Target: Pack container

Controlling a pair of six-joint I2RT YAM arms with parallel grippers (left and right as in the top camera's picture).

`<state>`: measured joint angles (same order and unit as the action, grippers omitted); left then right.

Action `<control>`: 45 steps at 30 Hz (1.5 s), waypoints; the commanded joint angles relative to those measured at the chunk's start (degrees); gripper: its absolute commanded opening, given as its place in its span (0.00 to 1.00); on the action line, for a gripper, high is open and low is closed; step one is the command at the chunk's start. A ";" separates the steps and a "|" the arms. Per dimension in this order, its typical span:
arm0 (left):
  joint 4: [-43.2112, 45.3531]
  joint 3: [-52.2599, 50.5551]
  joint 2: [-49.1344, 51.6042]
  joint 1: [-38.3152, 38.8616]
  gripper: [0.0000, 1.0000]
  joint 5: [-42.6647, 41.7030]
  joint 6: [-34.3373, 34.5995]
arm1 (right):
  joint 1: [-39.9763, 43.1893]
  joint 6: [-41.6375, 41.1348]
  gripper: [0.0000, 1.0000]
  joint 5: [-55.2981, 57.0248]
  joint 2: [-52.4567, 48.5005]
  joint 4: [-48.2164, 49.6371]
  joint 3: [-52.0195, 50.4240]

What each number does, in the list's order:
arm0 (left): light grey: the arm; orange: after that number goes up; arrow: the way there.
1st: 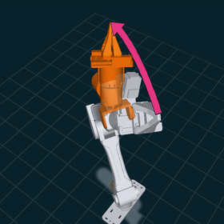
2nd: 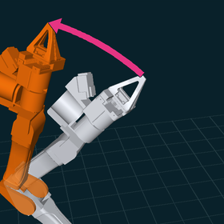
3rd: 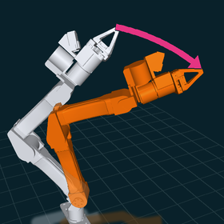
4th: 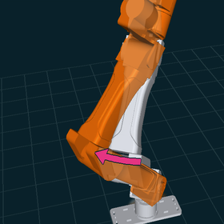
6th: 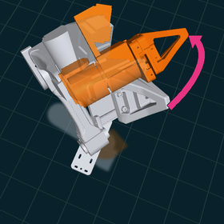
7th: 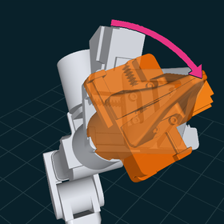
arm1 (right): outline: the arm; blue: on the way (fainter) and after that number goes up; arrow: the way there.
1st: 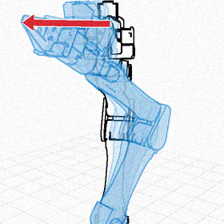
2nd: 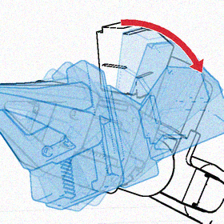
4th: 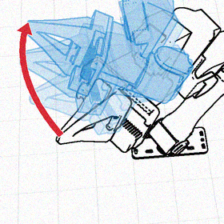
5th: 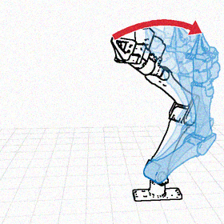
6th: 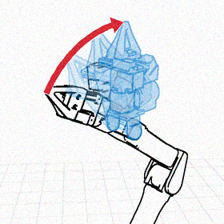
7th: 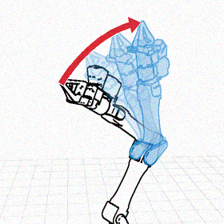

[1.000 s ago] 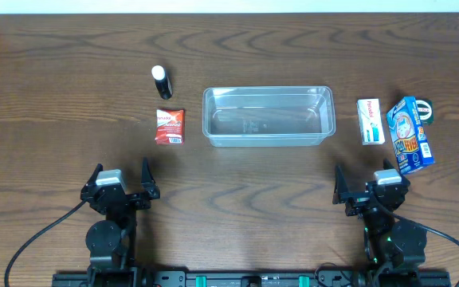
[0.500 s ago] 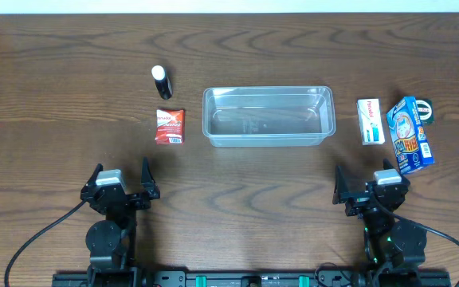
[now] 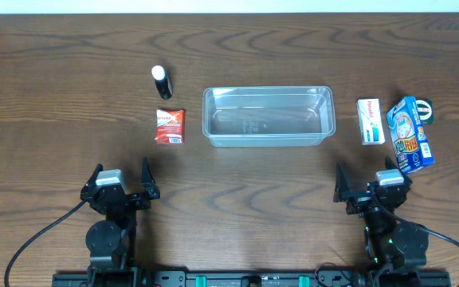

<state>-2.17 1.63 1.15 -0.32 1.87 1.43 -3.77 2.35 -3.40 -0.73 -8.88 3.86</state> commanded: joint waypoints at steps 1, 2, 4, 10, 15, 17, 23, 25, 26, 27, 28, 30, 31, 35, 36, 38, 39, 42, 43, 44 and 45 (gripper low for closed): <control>-1.79 -1.40 0.20 -0.26 0.98 0.24 -0.57 | 0.37 0.74 0.99 -2.16 0.31 0.55 -0.28; -1.79 -1.40 0.20 -0.26 0.98 0.24 -0.55 | 0.37 0.74 0.99 -2.19 0.31 1.29 -0.28; -1.79 -1.40 0.20 -0.26 0.98 0.24 -0.55 | 0.37 0.72 0.99 -5.16 0.31 4.85 -0.28; -1.79 -1.40 0.20 -0.26 0.98 0.24 -0.57 | 0.39 0.74 0.99 -7.54 0.24 10.34 0.17; -1.79 -1.40 0.20 -0.26 0.98 0.24 -0.55 | 0.48 0.74 0.99 -3.69 -2.27 10.36 4.15; -1.79 -1.40 0.20 -0.26 0.98 0.24 -0.57 | 0.98 1.31 0.99 -1.70 -4.28 10.32 6.80; -1.79 -1.40 0.20 -0.26 0.98 0.24 -0.55 | 5.46 5.55 0.99 -1.55 -15.28 5.31 20.02; -1.79 -1.40 0.20 -0.26 0.98 0.24 -0.55 | 7.43 8.07 0.99 -1.57 -20.55 1.40 25.88; -1.79 -1.40 0.20 -0.26 0.98 0.24 -0.57 | 8.41 8.70 0.99 -1.64 -23.17 -0.07 28.50; -1.79 -1.40 0.20 -0.26 0.98 0.24 -0.57 | 9.46 9.49 0.99 -2.54 -25.88 -1.53 31.15; -1.79 -1.40 0.20 -0.26 0.98 0.24 -0.55 | 10.47 10.25 0.99 -3.87 -28.24 -2.99 33.42; -1.79 -1.40 0.20 -0.26 0.98 0.24 -0.55 | 12.92 10.64 0.99 -7.76 -33.22 -6.38 38.29; -1.79 -1.40 0.20 -0.26 0.98 0.24 -0.55 | 14.45 10.69 0.99 -10.25 -35.93 -8.28 40.85; -1.79 -1.40 0.20 -0.26 0.98 0.24 -0.55 | 21.22 14.58 0.99 -19.47 -46.34 -15.23 49.42; -1.79 -1.40 0.20 -0.26 0.98 0.24 -0.55 | 23.28 15.45 0.99 -21.31 -49.11 -16.79 51.34; -1.79 -1.40 0.20 -0.26 0.98 0.24 -0.57 | 27.45 16.41 0.99 -23.52 -54.75 -19.50 54.80; -1.79 -1.40 0.20 -0.26 0.98 0.24 -0.57 | 29.40 16.61 0.99 -24.13 -57.40 -20.46 56.11; -1.79 -1.40 0.20 -0.26 0.98 0.24 -0.55 | 34.29 16.57 0.99 -24.20 -64.32 -21.07 58.03; -1.77 -1.40 0.20 -0.26 0.98 0.24 -0.55 | 34.93 16.55 0.99 -24.20 -65.31 -20.83 58.03; -1.79 -1.40 0.20 -0.26 0.98 0.24 -0.55 | 35.74 16.57 0.99 -24.17 -66.69 -20.79 58.01; -1.79 -1.40 0.20 -0.26 0.98 0.24 -0.57 | 36.50 16.52 0.99 -23.76 -68.24 -20.85 58.01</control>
<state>-2.24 1.63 1.34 -0.32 1.67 1.43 30.55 17.45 -25.04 -66.24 -29.39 60.62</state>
